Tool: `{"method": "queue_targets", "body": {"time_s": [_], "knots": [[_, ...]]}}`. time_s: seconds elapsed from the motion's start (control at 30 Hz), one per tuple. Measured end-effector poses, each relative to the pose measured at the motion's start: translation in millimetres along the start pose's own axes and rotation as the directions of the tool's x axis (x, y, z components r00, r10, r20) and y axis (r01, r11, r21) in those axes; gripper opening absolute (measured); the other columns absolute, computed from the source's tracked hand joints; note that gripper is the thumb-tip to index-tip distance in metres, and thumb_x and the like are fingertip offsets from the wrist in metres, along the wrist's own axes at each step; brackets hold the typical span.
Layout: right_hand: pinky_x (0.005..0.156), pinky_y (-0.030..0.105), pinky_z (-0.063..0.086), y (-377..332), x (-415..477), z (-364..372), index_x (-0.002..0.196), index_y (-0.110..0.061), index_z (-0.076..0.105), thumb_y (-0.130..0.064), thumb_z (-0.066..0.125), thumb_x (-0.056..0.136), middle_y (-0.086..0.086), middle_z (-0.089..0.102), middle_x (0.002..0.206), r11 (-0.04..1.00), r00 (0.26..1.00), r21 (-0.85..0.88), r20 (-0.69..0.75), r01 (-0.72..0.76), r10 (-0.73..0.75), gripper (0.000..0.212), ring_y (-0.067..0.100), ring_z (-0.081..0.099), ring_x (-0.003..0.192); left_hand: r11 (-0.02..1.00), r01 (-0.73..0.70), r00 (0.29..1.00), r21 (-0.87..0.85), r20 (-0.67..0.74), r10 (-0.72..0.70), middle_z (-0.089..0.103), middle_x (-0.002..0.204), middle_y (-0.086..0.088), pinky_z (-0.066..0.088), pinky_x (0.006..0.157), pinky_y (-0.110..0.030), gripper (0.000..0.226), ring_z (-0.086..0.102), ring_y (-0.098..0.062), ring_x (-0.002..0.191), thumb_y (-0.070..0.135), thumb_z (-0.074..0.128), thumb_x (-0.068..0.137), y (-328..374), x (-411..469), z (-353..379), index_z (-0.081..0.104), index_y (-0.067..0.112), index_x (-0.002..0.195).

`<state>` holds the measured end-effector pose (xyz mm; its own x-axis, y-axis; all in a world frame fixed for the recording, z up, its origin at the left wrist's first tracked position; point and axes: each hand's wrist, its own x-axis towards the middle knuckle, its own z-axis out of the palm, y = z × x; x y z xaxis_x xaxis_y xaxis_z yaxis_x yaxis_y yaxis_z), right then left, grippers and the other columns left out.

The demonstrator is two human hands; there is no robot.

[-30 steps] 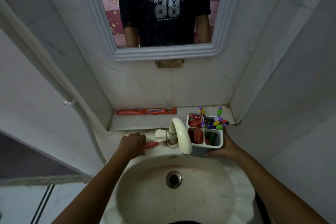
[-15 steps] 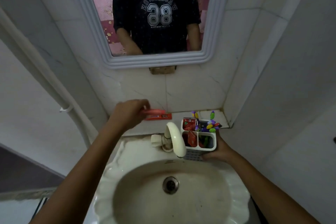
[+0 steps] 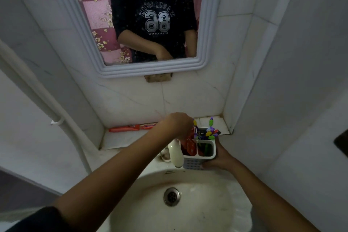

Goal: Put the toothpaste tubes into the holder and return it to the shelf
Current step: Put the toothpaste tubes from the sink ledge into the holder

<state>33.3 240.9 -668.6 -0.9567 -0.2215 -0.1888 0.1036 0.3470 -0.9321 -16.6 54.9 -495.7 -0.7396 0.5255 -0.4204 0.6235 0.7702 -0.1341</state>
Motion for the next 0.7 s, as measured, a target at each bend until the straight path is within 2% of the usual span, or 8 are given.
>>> {"method": "queue_targets", "body": {"time_s": [0.1,0.17,0.3,0.43,0.53,0.63,0.67,0.7], "knots": [[0.077,0.006,0.052,-2,0,1,0.146,-0.012,0.005,0.023,0.080,0.055,-0.006,0.052,0.119,1.000,1.000,-0.002,-0.003,0.009,-0.009,0.123,-0.021,0.056,0.101,0.965,-0.033,0.999,-0.262,-0.036,0.024,0.064,0.117,-0.006,0.046,0.083,-0.031,0.038,0.060,-0.023,0.105,0.022,0.071,0.083,-9,-1,10,0.064,0.016,0.119],[0.075,0.006,0.051,-2,0,2,0.145,-0.013,0.007,0.025,0.078,0.056,-0.009,0.052,0.117,1.000,1.000,-0.002,0.002,0.011,-0.011,0.120,-0.019,0.058,0.099,0.857,-0.045,0.996,-0.514,-0.084,0.002,0.061,0.122,0.000,0.046,0.086,-0.029,0.046,0.056,-0.016,0.103,0.026,0.072,0.082,-26,-7,14,0.059,0.022,0.126],[0.077,0.005,0.050,-1,3,3,0.143,-0.013,0.011,0.023,0.079,0.057,-0.008,0.052,0.118,1.000,1.000,-0.013,0.008,0.023,-0.023,0.115,-0.009,0.059,0.106,0.672,0.010,0.938,-0.740,-0.226,-0.262,0.064,0.121,-0.003,0.050,0.085,-0.029,0.035,0.062,-0.017,0.098,0.023,0.066,0.088,-84,-19,36,0.063,0.021,0.123],[0.078,0.004,0.049,1,3,5,0.142,-0.013,0.012,0.026,0.077,0.058,-0.008,0.050,0.119,0.999,0.999,0.047,0.021,0.026,-0.027,0.113,-0.010,0.058,0.108,0.641,0.270,0.826,-0.719,-0.169,-0.538,0.067,0.120,-0.007,0.051,0.085,-0.030,0.032,0.065,-0.027,0.103,0.016,0.061,0.089,-143,-24,104,0.066,0.017,0.121],[0.081,0.003,0.048,6,4,4,0.142,-0.015,0.007,0.019,0.082,0.056,-0.013,0.053,0.122,0.997,0.999,0.059,0.016,0.046,-0.047,0.119,-0.020,0.054,0.107,0.726,0.338,0.831,-0.599,-0.171,-0.529,0.062,0.130,-0.016,0.049,0.097,-0.037,0.045,0.061,-0.036,0.117,0.021,0.054,0.083,-168,-20,164,0.063,0.012,0.127],[0.082,0.004,0.048,-2,-1,4,0.138,-0.022,0.012,-0.024,0.096,0.044,-0.035,0.061,0.118,0.997,0.997,0.062,0.065,0.035,-0.039,0.126,-0.018,0.054,0.109,0.786,0.429,0.859,-0.446,-0.068,-0.508,0.044,0.150,-0.012,0.043,0.104,-0.036,0.060,0.051,-0.033,0.130,0.028,0.055,0.089,-179,-10,193,0.039,0.019,0.146],[0.082,0.004,0.048,-1,-1,4,0.138,-0.020,0.014,-0.025,0.096,0.045,-0.040,0.059,0.117,0.998,0.997,0.058,0.073,0.022,-0.026,0.124,-0.017,0.054,0.109,0.807,0.439,0.865,-0.395,-0.059,-0.499,0.039,0.154,-0.010,0.042,0.105,-0.036,0.064,0.048,-0.032,0.132,0.029,0.056,0.091,-180,-6,196,0.032,0.019,0.149],[0.083,0.004,0.048,0,0,4,0.138,-0.017,0.016,-0.012,0.094,0.049,-0.036,0.061,0.117,0.998,0.998,0.054,0.066,0.009,-0.012,0.119,-0.017,0.055,0.109,0.827,0.435,0.873,-0.357,-0.059,-0.485,0.034,0.156,-0.010,0.040,0.106,-0.036,0.068,0.046,-0.031,0.135,0.030,0.056,0.091,-181,-1,198,0.027,0.019,0.151]]}}
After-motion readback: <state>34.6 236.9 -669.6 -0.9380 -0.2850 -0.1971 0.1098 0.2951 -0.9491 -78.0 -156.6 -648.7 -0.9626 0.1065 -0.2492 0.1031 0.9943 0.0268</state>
